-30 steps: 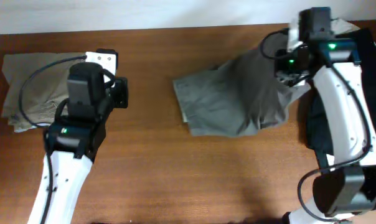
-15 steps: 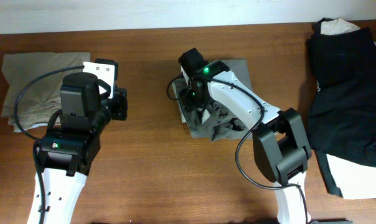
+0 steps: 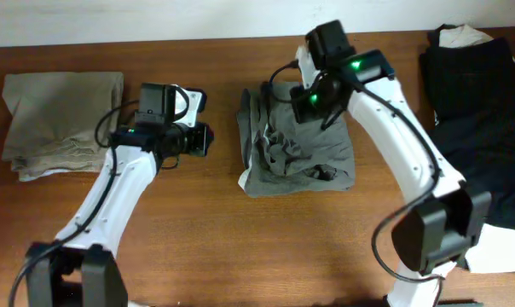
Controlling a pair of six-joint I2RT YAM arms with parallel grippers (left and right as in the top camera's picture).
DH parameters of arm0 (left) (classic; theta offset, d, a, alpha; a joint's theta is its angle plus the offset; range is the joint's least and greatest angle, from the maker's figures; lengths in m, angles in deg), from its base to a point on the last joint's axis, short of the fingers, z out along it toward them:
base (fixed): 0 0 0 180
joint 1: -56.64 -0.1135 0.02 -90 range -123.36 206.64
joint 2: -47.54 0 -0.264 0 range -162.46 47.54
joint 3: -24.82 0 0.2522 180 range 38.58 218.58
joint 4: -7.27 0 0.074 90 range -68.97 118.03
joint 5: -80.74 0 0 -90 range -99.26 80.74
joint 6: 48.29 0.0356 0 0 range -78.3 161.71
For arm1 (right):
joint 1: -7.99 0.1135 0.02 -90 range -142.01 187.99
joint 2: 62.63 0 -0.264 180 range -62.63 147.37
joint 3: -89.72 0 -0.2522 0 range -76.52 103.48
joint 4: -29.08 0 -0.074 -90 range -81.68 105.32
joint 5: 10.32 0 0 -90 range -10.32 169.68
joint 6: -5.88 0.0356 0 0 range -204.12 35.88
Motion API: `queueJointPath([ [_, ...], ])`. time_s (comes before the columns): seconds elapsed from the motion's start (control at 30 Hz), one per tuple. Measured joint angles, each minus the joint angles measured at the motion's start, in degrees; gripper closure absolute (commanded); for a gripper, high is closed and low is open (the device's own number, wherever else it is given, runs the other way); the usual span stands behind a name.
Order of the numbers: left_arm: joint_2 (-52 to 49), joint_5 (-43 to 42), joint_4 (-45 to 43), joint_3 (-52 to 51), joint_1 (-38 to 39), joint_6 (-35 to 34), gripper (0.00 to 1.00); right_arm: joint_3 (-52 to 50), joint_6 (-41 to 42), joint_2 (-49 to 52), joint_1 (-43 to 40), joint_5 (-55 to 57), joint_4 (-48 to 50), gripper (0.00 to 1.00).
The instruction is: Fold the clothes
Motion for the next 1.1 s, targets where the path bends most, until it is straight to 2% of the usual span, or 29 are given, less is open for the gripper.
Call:
queueJointPath([
  [0.03,-1.57,-2.40,-1.79,-0.02,0.00,-0.07,0.29,-2.84,0.13,1.64,0.07,-0.17,2.16,0.96],
  [0.1,-2.86,-5.68,-3.87,-0.04,0.00,-0.07,0.29,-8.09,0.31,4.81,0.83,-2.01,8.79,0.96],
  [0.17,-2.86,-7.76,-5.31,-0.04,0.00,-0.09,0.29,-10.54,0.35,8.20,2.56,-4.37,11.23,0.96],
  [0.23,-2.86,-8.31,-5.31,-0.04,0.00,-0.09,0.28,-10.91,0.33,12.13,6.03,-10.21,13.92,0.96],
  [0.33,-2.86,-8.44,-5.31,-0.04,-0.39,-0.09,0.28,-10.97,0.57,12.96,8.59,-20.96,16.92,0.96],
  [0.4,-2.86,-8.52,-5.31,-0.04,-0.37,-0.09,0.28,-10.97,0.52,12.94,6.88,-29.62,16.55,0.96],
  [0.5,-2.86,-8.70,-5.22,-0.04,-0.26,-0.09,0.20,-10.97,0.48,10.03,1.22,-31.74,13.44,0.96],
  [0.57,-3.04,-8.72,-5.03,-0.04,-0.26,-0.07,0.13,-10.88,0.46,0.04,-4.22,-25.97,9.88,0.96],
  [0.6,-3.61,-9.16,-5.16,-0.02,-0.26,-0.07,0.01,-10.88,0.48,-3.41,-4.26,-22.23,8.15,0.96],
  [0.67,-7.56,-12.02,-5.75,-0.02,-0.15,0.96,0.01,-10.67,0.48,-8.11,-4.11,-16.02,6.84,0.96],
  [0.77,-17.59,-15.43,-9.40,-0.04,0.55,2.40,0.01,-10.62,0.44,-7.67,-4.11,-9.68,2.56,0.96],
  [0.93,-21.20,-19.21,-12.94,-0.02,0.55,3.02,0.01,-10.62,0.44,-7.63,-4.11,-1.14,-0.44,0.96],
  [1.03,-21.73,-22.03,-13.05,0.02,0.55,3.04,0.01,-15.19,0.76,-7.39,-4.79,4.17,2.45,0.96],
  [1.1,-21.99,-23.98,-13.18,0.02,0.55,3.02,0.01,-24.57,2.03,-6.60,-7.63,3.23,11.21,0.96],
])
